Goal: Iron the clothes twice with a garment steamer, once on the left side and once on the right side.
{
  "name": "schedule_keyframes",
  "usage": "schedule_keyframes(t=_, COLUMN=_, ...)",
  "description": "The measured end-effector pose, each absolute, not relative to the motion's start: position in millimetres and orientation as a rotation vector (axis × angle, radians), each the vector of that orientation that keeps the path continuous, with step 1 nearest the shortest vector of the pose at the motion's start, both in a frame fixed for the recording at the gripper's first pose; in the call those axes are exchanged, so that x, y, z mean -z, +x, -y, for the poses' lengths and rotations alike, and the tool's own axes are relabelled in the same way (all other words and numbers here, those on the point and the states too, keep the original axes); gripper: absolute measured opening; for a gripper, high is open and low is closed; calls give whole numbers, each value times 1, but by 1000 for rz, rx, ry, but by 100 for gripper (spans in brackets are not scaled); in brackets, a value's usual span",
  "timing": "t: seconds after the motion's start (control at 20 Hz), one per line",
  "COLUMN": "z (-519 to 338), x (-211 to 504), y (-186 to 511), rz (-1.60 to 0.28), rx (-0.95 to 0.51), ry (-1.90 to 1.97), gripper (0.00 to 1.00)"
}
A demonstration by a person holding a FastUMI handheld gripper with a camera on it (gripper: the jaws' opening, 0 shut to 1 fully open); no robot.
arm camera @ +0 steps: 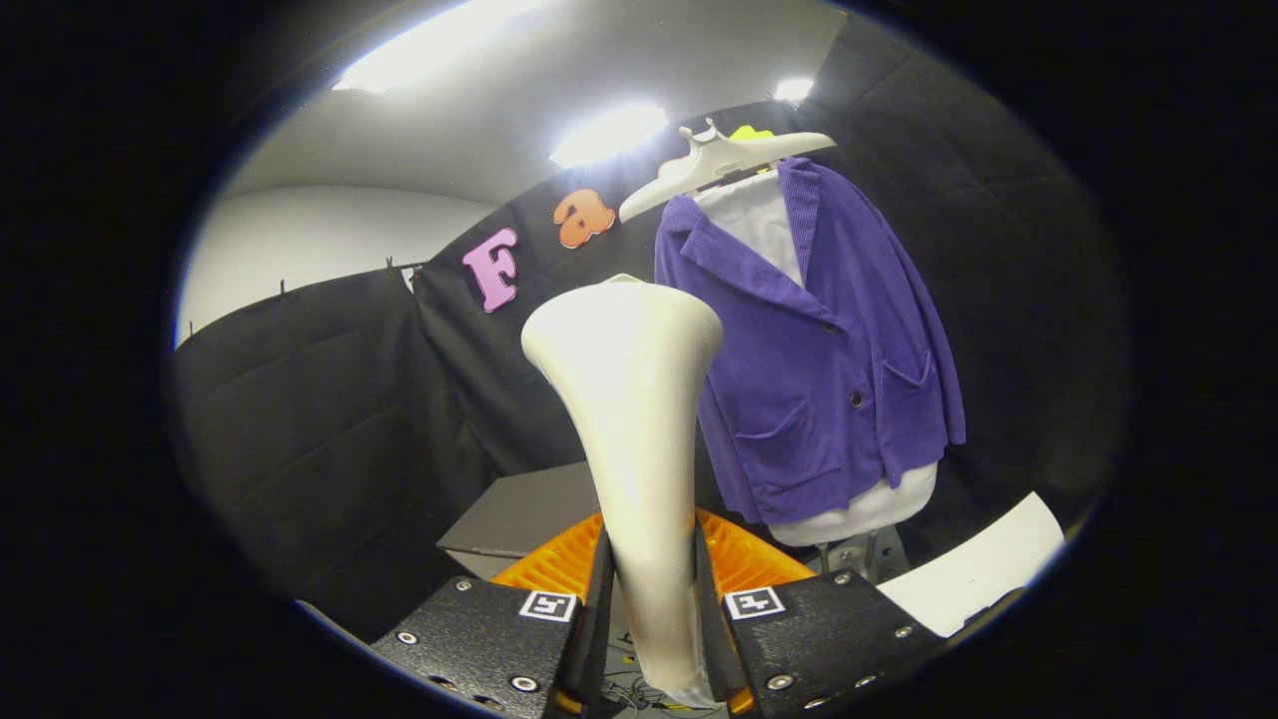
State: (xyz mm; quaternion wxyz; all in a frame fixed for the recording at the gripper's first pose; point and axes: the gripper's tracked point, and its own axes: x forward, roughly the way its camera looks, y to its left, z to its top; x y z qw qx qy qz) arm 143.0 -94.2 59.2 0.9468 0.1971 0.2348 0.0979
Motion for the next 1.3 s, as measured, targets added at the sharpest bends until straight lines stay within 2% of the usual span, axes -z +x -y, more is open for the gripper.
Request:
schedule_keyframes(t=0.4, z=132, x=-79, y=204, rz=-406, rx=-173, ry=418, gripper=39)
schedule_keyframes(t=0.8, z=186, x=-92, y=267, rz=-313, rx=-75, ry=400, gripper=39)
schedule_keyframes(t=1.3, z=187, x=-79, y=357, rz=-275, rx=-52, ry=319, gripper=39)
